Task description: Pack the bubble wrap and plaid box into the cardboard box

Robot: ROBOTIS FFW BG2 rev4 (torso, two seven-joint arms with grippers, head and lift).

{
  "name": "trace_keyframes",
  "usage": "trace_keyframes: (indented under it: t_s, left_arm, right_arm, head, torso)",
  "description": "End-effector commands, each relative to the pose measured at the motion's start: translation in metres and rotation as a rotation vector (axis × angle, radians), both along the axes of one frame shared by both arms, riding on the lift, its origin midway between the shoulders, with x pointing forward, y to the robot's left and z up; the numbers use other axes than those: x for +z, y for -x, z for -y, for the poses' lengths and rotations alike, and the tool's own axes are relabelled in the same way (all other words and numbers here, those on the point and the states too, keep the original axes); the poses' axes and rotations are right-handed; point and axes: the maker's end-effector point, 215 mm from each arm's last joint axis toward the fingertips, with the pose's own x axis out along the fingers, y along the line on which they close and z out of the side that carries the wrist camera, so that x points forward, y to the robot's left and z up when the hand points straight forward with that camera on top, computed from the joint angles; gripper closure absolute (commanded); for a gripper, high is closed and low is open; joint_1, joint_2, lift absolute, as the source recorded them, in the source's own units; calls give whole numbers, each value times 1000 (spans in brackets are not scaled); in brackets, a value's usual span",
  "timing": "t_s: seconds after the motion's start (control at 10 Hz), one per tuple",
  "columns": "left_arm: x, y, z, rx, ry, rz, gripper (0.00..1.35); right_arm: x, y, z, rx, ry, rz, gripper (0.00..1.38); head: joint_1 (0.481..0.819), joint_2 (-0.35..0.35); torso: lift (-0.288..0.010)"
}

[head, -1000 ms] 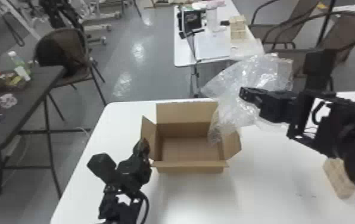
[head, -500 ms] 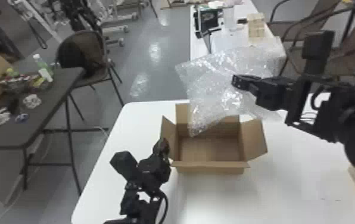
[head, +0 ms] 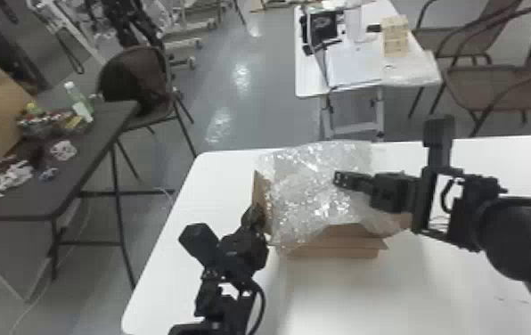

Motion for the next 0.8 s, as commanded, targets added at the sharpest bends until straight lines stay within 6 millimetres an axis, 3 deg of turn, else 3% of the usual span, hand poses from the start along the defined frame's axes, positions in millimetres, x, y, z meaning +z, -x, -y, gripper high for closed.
trace_keyframes:
  t_s: [0.0, 0.2, 0.4, 0.5, 0.6, 0.7]
  left_arm:
    - [0, -1, 2, -3, 2, 1, 1213]
    - [-1, -1, 2, -2, 4, -1, 1213]
    - [-3, 0, 1, 2, 8, -6, 1213]
    - [-3, 0, 0, 4, 9, -5, 1213]
    - [-3, 1, -1, 6, 9, -7, 1213]
    - [-3, 1, -2, 8, 10, -5, 1213]
  right_arm:
    - [-39, 3, -4, -1, 28, -43, 1288]
    - [-69, 3, 5, -19, 49, -88, 1288]
    - [-86, 6, 9, -21, 62, -124, 1279]
    - [-87, 6, 9, -22, 67, -123, 980]
    - [-79, 4, 8, -19, 68, -101, 521]
    - [-65, 0, 8, -20, 73, -54, 226]
  head:
    - [695, 350]
    - [695, 350]
    - [695, 348]
    - [695, 346]
    - [695, 346]
    - [695, 346]
  torso:
    - [-44]
    - [-44]
    - [-44]
    - [-44]
    - [-44]
    - [-44]
